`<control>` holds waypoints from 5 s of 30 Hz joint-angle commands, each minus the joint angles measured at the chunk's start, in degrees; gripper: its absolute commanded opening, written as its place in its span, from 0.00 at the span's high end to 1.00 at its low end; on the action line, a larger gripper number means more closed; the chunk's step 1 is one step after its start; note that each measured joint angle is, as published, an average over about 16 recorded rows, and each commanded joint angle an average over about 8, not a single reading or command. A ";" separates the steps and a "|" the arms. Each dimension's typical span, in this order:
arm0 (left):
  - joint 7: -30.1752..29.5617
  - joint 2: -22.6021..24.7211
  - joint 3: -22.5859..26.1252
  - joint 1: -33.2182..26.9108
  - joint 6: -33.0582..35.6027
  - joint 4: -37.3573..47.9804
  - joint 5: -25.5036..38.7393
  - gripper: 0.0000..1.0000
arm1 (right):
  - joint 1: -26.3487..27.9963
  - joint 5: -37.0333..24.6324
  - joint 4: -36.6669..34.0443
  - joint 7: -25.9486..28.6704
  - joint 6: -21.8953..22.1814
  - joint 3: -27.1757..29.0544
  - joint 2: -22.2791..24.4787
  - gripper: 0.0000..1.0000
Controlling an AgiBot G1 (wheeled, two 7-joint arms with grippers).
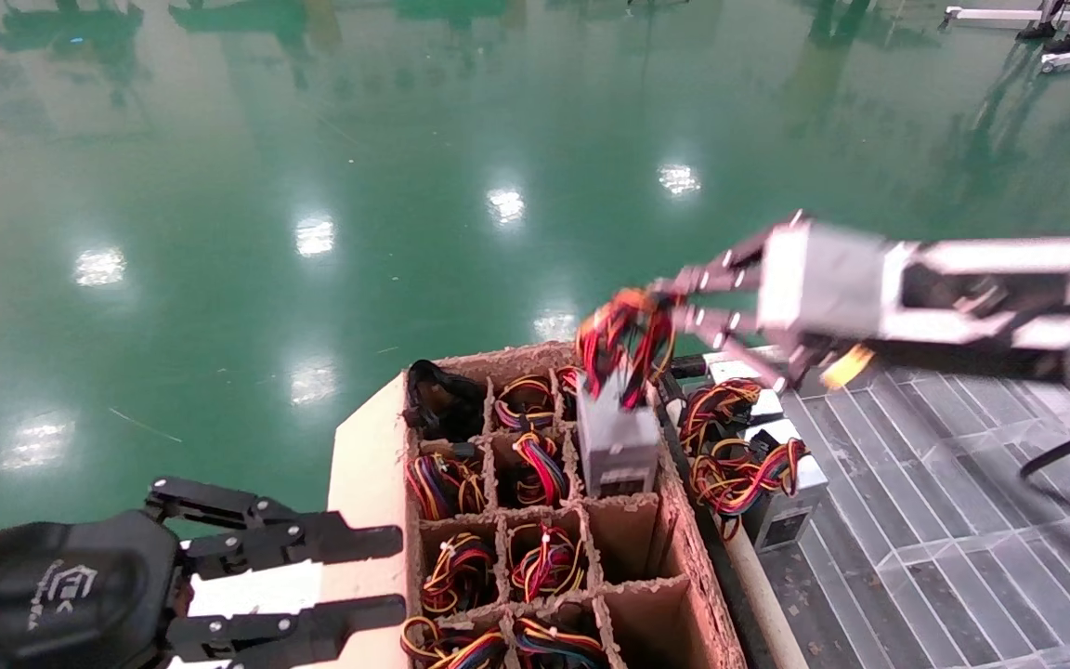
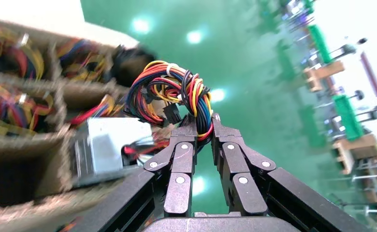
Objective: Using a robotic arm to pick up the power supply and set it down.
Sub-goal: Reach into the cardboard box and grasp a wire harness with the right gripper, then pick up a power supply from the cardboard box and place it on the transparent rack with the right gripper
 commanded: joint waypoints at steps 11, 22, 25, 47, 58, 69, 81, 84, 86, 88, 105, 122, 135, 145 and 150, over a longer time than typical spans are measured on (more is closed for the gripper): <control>0.01 0.00 0.01 0.00 -0.01 0.00 -0.01 0.00 | 6.21 6.22 0.15 -1.22 -3.83 6.47 9.28 1.00; 0.01 -0.01 0.02 -0.01 -0.01 0.00 -0.02 0.00 | 5.39 8.41 -0.86 -4.58 -8.50 10.00 20.83 1.00; 0.01 -0.01 0.03 -0.01 -0.01 0.00 -0.02 0.00 | 3.85 9.63 -1.79 -6.51 -9.97 10.79 24.01 1.00; 0.02 -0.02 0.05 -0.01 -0.02 0.00 -0.03 0.00 | -12.48 20.86 -11.98 -24.24 -15.33 11.78 31.48 1.00; 0.03 -0.02 0.06 -0.02 -0.02 0.00 -0.04 0.00 | -16.20 22.42 -7.74 -23.49 -13.94 10.58 29.50 1.00; 0.04 -0.03 0.07 -0.02 -0.03 0.00 -0.05 0.00 | -17.64 20.63 -3.27 -20.66 -10.51 8.99 26.36 1.00; 0.04 -0.03 0.08 -0.02 -0.03 0.00 -0.06 0.00 | -16.31 18.37 -3.91 -20.10 -9.96 7.80 23.73 1.00; 0.04 -0.03 0.09 -0.02 -0.04 0.00 -0.06 0.00 | -16.37 18.20 -4.59 -20.64 -9.98 7.73 23.57 1.00; 0.04 -0.03 0.09 -0.02 -0.04 0.00 -0.06 0.00 | -16.47 18.12 -5.03 -21.06 -9.98 7.66 23.37 1.00; 0.04 -0.04 0.09 -0.02 -0.04 0.00 -0.06 0.00 | -16.56 18.04 -5.41 -21.44 -10.00 7.55 23.09 1.00; 0.05 -0.04 0.11 -0.03 -0.04 0.00 -0.07 0.00 | -16.74 16.17 -8.09 -22.81 -9.65 5.88 19.67 1.00; 0.06 -0.05 0.13 -0.03 -0.05 0.00 -0.08 0.00 | -16.73 14.02 -15.84 -27.35 -10.14 4.81 18.03 1.00; 0.07 -0.06 0.13 -0.02 -0.07 0.01 -0.10 0.00 | -15.61 12.34 -19.67 -29.58 -11.04 3.97 17.00 0.00; 0.07 -0.06 0.13 -0.02 -0.07 0.01 -0.10 0.00 | -15.61 12.27 -19.48 -29.50 -11.09 3.95 17.04 0.00; 0.07 -0.06 0.13 -0.02 -0.07 0.01 -0.10 0.00 | -15.66 12.33 -19.35 -29.44 -11.09 4.00 17.11 0.00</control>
